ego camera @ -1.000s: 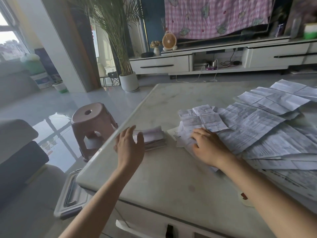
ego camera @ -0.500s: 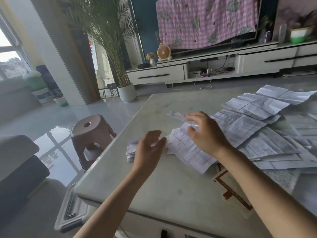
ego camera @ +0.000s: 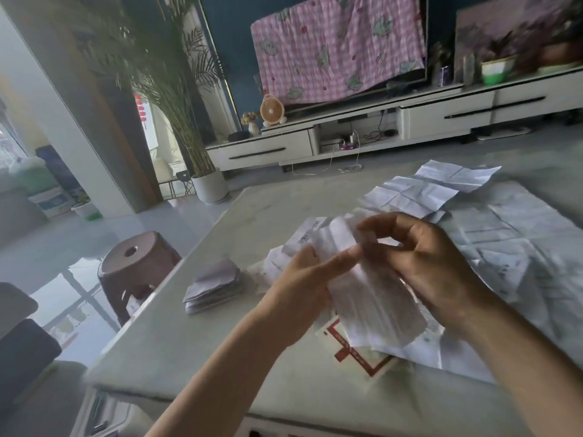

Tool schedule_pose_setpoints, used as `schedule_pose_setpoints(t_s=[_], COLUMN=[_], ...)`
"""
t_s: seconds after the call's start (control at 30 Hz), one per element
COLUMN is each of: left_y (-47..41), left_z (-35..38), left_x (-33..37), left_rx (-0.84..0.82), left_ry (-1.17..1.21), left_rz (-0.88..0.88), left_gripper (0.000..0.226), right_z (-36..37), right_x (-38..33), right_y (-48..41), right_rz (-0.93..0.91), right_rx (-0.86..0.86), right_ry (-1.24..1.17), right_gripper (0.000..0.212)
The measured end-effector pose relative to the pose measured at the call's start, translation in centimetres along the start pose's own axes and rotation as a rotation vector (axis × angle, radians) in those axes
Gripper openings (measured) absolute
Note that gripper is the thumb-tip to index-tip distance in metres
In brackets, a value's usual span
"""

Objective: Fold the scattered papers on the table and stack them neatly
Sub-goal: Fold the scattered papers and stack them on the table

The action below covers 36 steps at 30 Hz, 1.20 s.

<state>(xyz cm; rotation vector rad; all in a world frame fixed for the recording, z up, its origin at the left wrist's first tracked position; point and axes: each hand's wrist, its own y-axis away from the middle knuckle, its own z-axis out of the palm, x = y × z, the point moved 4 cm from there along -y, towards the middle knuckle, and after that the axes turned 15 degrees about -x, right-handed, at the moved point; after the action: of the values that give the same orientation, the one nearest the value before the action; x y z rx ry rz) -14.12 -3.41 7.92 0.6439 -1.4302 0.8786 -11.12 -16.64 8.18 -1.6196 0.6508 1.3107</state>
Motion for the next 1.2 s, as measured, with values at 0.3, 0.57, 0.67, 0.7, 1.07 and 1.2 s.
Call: schedule_pose_setpoints(t_s=[0.3, 0.57, 0.67, 0.7, 1.07, 1.2], left_y=[-1.7, -2.3, -2.5, -2.6, -2.5, -2.6], left_z=[2.5, 3.4, 3.7, 3.5, 3.6, 3.5], left_x=[-0.3, -0.6, -0.6, -0.7, -1.1, -1.0], left_rx=[0.113, 0.147, 0.156, 0.169, 0.321, 0.337], left_ry=[-0.076, 0.04, 0.182, 0.213, 0.341, 0.376], left_rz=[0.037, -0.016, 0.015, 0.026, -0.044, -0.019], left_gripper=[0.032, 0.044, 0.056, 0.058, 0.08, 0.074], right_z=[-2.1, -1.2, -0.9, -0.9, 0.6, 0.2], right_x=[-1.0, 0.9, 1.0, 0.9, 0.8, 0.2], right_y=[1.8, 2.4, 2.6, 2.8, 3.2, 3.3], right_rz=[-0.04, 0.122, 0.01, -0.015, 0.067, 0.042], right_rx=[0.134, -0.058, 0.089, 0.152, -0.045, -0.071], right_ry=[0.052, -0.308, 0.077, 0.276, 0.108, 0.056], right_gripper=[0.045, 0.044, 0.021, 0.014, 0.013, 0.009])
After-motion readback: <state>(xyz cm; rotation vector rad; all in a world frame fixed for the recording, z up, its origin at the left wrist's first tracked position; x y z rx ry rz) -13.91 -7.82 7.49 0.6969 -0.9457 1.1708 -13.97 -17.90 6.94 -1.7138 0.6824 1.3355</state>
